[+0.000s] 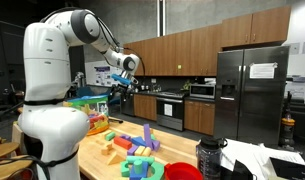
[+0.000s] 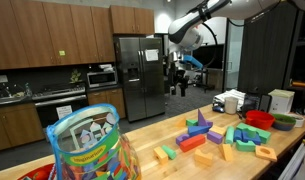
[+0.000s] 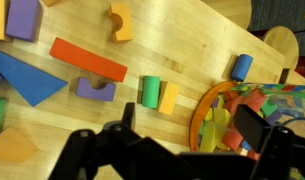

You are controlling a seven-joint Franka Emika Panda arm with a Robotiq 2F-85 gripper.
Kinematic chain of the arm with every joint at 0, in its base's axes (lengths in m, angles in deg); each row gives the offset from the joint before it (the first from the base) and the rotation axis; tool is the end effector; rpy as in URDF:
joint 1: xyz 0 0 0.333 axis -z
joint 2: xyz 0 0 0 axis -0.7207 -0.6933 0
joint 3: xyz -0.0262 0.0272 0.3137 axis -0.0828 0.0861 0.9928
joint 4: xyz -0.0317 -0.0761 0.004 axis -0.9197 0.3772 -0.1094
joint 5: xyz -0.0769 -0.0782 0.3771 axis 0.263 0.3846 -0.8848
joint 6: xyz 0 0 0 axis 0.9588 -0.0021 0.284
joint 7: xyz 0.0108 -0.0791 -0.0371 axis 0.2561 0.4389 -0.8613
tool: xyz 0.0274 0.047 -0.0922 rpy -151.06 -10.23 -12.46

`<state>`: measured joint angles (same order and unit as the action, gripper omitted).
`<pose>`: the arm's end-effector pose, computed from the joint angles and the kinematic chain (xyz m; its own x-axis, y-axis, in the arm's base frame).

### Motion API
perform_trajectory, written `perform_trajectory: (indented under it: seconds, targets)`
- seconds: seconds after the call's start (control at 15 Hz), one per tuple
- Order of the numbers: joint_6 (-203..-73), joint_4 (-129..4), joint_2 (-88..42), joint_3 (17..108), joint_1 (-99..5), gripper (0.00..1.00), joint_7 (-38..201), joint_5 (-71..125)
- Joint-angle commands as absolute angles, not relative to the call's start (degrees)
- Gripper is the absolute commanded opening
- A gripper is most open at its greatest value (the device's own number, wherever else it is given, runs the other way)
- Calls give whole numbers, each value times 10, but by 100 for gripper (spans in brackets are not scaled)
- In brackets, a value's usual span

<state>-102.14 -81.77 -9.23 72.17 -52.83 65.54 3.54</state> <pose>0.5191 0.1481 0.4435 0.9197 0.3342 -0.2061 0.2433 -0.8971 -0.3689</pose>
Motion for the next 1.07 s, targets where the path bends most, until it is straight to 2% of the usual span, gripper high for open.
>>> perform_trajectory:
  seconds: [0.0, 0.6, 1.0]
  targets:
    - [-995, -800, -96, 727, -527, 100, 612, 55]
    - [-906, -791, -108, 727, -520, 100, 460, 45]
    - [-1004, -817, -98, 726, -520, 100, 566, 44]
